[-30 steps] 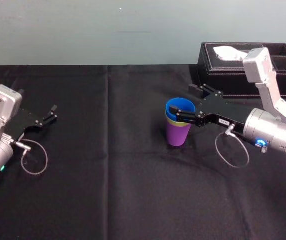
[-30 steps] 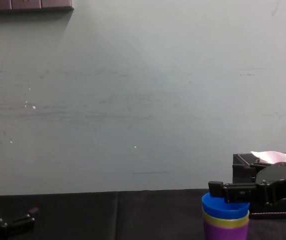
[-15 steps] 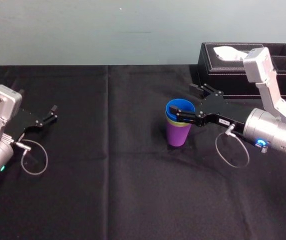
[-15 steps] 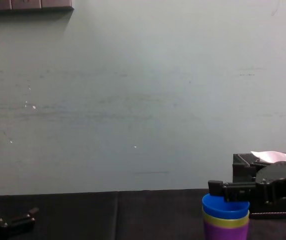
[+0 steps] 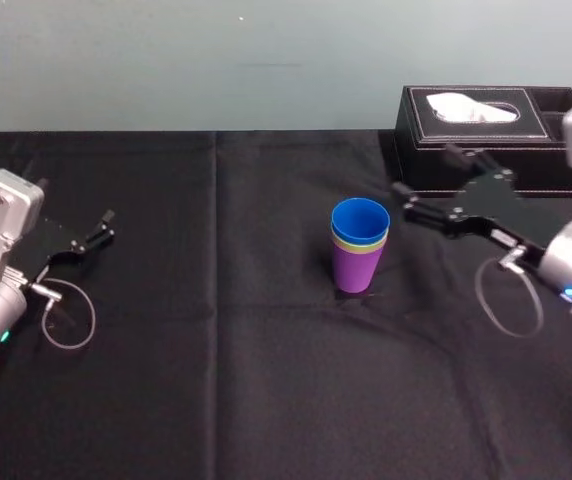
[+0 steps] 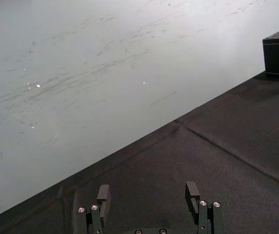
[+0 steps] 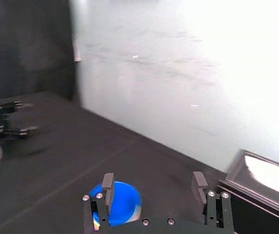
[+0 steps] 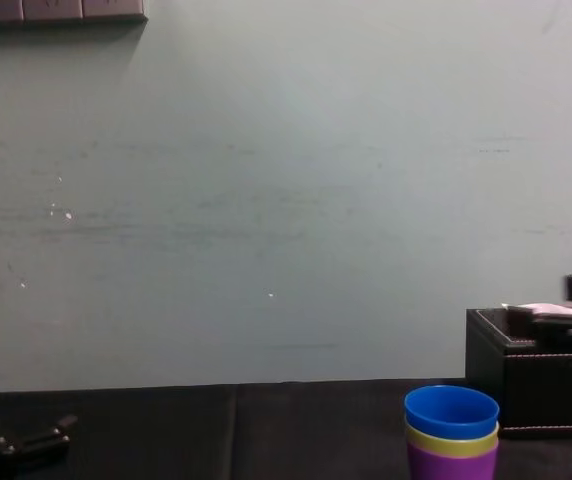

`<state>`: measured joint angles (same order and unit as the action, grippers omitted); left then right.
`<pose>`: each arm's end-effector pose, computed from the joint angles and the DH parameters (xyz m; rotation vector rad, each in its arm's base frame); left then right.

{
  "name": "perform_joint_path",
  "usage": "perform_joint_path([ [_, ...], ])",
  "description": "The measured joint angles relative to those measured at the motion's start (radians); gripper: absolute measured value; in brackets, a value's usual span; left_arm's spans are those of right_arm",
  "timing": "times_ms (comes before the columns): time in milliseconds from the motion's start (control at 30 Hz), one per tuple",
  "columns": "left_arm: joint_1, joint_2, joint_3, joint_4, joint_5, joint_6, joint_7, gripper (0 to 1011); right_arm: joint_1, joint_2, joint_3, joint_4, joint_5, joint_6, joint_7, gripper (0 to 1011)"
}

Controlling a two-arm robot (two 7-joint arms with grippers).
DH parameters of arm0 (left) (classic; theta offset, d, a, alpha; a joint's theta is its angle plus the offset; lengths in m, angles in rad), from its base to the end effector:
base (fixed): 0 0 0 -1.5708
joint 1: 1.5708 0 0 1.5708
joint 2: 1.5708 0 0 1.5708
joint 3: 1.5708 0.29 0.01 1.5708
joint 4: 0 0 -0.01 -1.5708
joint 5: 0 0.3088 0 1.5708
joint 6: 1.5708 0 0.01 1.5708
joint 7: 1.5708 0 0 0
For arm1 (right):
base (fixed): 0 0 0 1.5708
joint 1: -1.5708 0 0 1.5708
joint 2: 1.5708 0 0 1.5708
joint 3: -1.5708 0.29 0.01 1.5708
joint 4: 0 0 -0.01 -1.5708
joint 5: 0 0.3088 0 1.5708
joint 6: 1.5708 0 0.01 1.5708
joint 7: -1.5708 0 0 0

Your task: Stack the three plastic cups sequentially using one hand.

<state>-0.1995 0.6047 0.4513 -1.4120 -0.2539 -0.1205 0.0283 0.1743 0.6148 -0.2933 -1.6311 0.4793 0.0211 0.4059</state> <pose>0.3581 0.0827 -0.3023 0.3045 -0.2851 1.2481 0.3593 -0.0843 -0.2255 -0.1026 -0.1300 -0.8943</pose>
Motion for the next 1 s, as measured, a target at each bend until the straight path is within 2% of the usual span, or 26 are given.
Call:
perform_joint_path([
  [200,0.000,0.000,0.000,0.000,0.000,0.000,0.000,1011,-0.111,0.010,0.090,-0.045,-0.015,-0.036,-0.087,1000],
  [367,0.000,0.000,0.000,0.000,0.000,0.000,0.000,1011,-0.169,0.007,0.138,-0.036,-0.016,-0.054,-0.110,1000],
  [667,0.000,0.000,0.000,0.000,0.000,0.000,0.000,1011,-0.194,-0.020,0.159,0.033,-0.022,-0.068,-0.101,1000],
  [1000,0.000,0.000,0.000,0.000,0.000,0.000,0.000,1011,-0.193,-0.017,0.159,0.025,-0.022,-0.068,-0.101,1000],
])
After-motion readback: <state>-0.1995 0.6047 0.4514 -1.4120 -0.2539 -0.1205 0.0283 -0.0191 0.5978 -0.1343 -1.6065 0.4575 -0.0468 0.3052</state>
